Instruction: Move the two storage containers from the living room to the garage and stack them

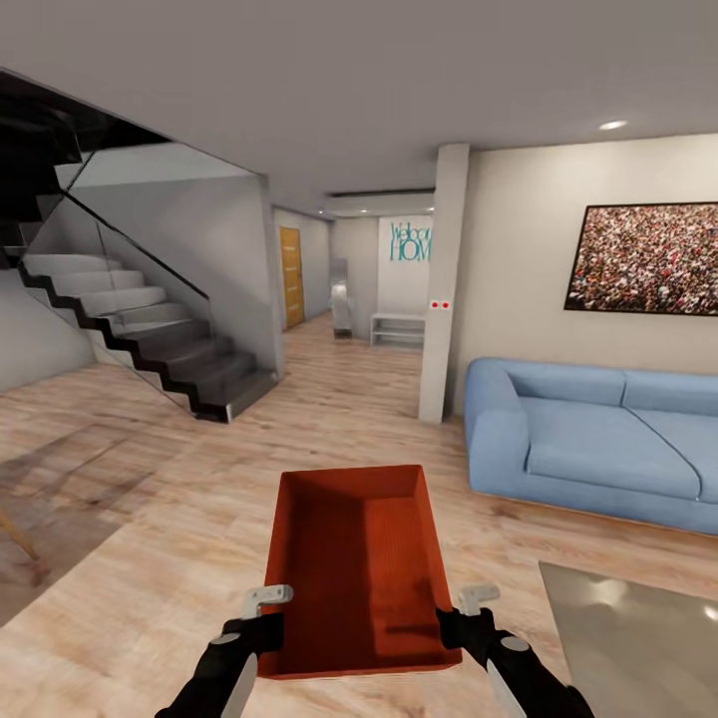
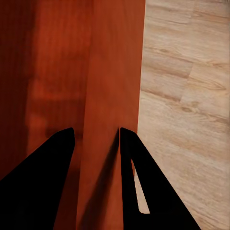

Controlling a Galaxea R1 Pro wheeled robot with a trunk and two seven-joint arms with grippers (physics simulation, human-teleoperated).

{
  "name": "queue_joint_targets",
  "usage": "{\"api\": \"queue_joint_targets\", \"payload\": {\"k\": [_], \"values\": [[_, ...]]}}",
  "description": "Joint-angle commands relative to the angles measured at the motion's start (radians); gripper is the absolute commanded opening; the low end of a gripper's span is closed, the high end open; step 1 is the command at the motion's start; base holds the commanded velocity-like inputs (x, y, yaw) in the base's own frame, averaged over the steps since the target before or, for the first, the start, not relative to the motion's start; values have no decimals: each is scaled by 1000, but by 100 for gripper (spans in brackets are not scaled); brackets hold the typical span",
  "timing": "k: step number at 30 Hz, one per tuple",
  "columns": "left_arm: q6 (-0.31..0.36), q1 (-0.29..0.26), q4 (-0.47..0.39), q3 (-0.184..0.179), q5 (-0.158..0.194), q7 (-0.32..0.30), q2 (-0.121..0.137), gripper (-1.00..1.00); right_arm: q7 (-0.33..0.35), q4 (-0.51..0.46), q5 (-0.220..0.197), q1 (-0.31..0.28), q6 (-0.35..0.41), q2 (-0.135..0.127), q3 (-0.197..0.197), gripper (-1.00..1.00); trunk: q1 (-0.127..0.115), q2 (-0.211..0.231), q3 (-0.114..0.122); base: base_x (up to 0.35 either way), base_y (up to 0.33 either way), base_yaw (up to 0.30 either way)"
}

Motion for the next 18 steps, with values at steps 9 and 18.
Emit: {"api": "queue_joint_targets", "payload": {"k": [9,18], "values": [[-10,0,-4,5,-29,13,0,-100,45,-1,-9,0,5,5,-7,-100,1,-1,0,325,0,0],[-10,0,-4,5,-27,13,0,-100,45,-1,-9,1,5,5,-6,-100,1,-1,0,325,0,0]]}}
